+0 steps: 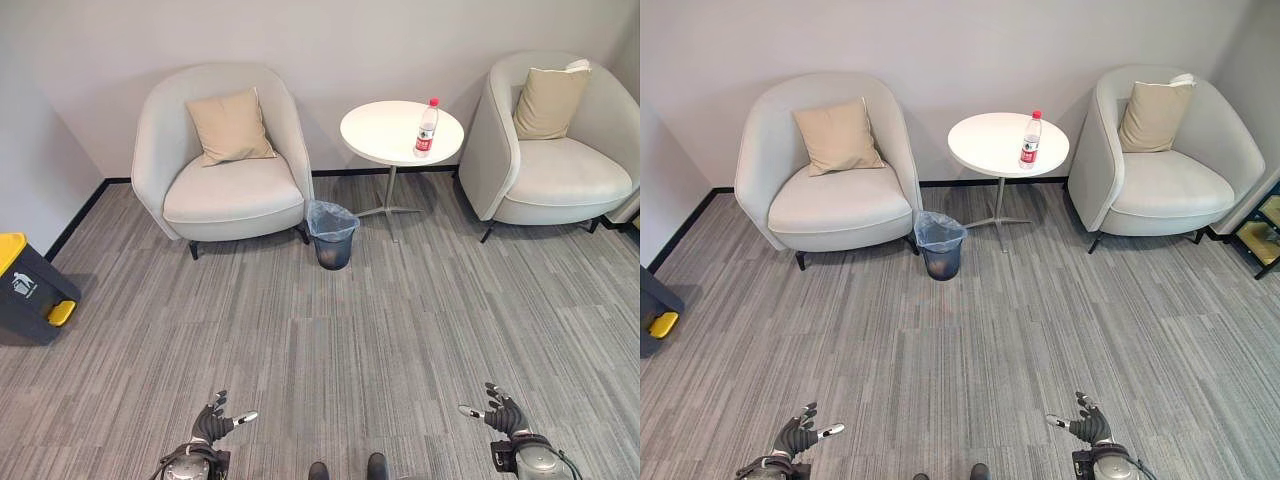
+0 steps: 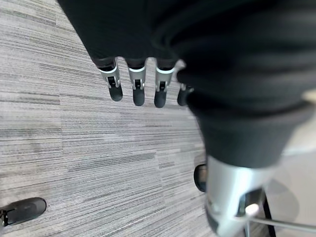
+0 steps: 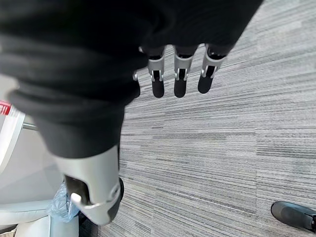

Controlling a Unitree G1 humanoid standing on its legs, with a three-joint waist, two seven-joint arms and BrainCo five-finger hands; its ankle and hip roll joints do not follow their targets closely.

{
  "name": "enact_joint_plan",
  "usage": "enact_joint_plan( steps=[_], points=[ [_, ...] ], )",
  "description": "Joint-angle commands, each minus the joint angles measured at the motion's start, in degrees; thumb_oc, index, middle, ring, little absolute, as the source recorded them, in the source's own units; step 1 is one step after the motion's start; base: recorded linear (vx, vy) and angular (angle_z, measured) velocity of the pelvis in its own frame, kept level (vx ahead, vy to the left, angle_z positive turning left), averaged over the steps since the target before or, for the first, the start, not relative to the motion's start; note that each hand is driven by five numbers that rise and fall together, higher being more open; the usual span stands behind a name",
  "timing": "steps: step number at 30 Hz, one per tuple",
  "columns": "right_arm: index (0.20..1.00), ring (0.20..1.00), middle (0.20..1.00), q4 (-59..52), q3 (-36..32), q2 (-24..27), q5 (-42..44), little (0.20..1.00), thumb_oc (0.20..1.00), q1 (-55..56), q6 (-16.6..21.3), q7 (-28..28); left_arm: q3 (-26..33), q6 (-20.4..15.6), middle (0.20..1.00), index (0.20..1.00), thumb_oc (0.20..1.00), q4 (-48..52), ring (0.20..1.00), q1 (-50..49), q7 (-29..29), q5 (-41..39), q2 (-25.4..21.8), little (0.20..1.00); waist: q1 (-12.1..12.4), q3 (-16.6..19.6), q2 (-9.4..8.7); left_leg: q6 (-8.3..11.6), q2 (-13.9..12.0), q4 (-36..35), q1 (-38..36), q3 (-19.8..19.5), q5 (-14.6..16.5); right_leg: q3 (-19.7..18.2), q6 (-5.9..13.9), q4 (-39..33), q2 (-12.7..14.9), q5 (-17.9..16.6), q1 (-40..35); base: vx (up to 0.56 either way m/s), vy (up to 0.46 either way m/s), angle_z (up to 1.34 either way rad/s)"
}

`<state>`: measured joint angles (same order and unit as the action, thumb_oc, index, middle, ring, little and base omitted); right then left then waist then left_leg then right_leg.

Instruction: Gather garbage on tea table into small bin, then transfer packed bag to large trash can.

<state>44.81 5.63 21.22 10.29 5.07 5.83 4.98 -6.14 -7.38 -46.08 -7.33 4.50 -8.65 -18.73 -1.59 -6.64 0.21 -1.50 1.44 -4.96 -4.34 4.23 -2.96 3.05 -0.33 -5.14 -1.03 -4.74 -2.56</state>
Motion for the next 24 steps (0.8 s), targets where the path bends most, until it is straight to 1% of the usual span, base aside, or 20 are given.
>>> enact_joint_plan(
  steps=[1, 12, 18, 20, 23, 24],
  points=[
    [1.000, 1.000, 1.000, 0.42, -0.03, 0.15, 2.20, 1.000, 1.000, -3.07, 1.93, 0.57, 1.24, -1.74, 1.000, 1.000, 1.000, -1.54, 1.000, 1.63, 0.45, -0.87, -1.81, 1.000, -1.08, 0.78, -1.80, 3.11, -2.03, 0.71, -2.22, -2.08, 6.50, -1.29, 5.95, 0.18, 4.44, 7.74, -3.84, 0.00, 0.000, 0.00],
    [1.000, 1.000, 1.000, 1.04, 0.29, -0.78, 3.73, 1.000, 1.000, -3.97, 1.32, 0.57, 0.37, -1.75, 1.000, 1.000, 1.000, 0.29, 1.000, 2.48, 0.91, -0.71, -1.84, 1.000, -0.73, 0.20, -2.11, 2.36, -1.14, 3.72, -0.55, -2.01, 8.40, -1.82, 6.34, 1.04, 5.26, 7.89, -3.13, 0.03, 0.031, -0.06],
    [1.000, 1.000, 1.000, 1.69, -0.13, -1.15, 5.87, 1.000, 1.000, -5.31, 1.11, 0.67, -0.25, -1.85, 1.000, 1.000, 1.000, 2.88, 1.000, 2.86, 0.95, -0.48, -2.33, 1.000, -0.15, -0.71, -2.38, 1.59, -0.27, 7.60, 2.29, -1.88, 10.08, -2.84, 6.72, 3.08, 6.01, 8.03, -1.06, 0.01, 0.049, -0.05],
    [1.000, 1.000, 1.000, 1.58, -0.41, -1.30, 7.28, 1.000, 1.000, -6.23, 1.18, 0.46, -0.91, -2.00, 1.000, 1.000, 1.000, 4.99, 1.000, 2.58, 0.65, -0.45, -2.72, 1.000, 0.04, -1.59, -2.22, 0.62, 0.38, 9.00, 3.63, -1.99, 11.03, -3.75, 7.42, 7.38, 6.17, 8.47, 2.17, -0.01, 0.109, -0.24],
    [1.000, 1.000, 1.000, 1.27, -0.38, -1.64, 7.84, 1.000, 1.000, -7.15, 1.29, 0.51, -1.01, -2.05, 1.000, 1.000, 1.000, 5.09, 1.000, 2.77, 0.63, -0.45, -2.72, 1.000, 0.21, -2.44, -2.07, -0.06, 0.91, 9.39, 4.04, -2.51, 11.53, -4.34, 8.12, 11.77, 6.17, 8.73, 5.16, 0.00, 0.091, -0.19],
    [1.000, 1.000, 1.000, 0.25, -0.18, -1.81, 7.63, 1.000, 1.000, -7.51, 1.29, 0.44, -0.98, -1.92, 1.000, 1.000, 1.000, 5.50, 1.000, 3.09, 0.65, -0.52, -2.73, 1.000, 0.02, -3.06, -1.83, -0.64, 1.28, 9.17, 3.51, -2.78, 11.95, -4.66, 8.92, 14.94, 6.14, 8.58, 6.97, 0.03, 0.089, -0.28]
  ],
)
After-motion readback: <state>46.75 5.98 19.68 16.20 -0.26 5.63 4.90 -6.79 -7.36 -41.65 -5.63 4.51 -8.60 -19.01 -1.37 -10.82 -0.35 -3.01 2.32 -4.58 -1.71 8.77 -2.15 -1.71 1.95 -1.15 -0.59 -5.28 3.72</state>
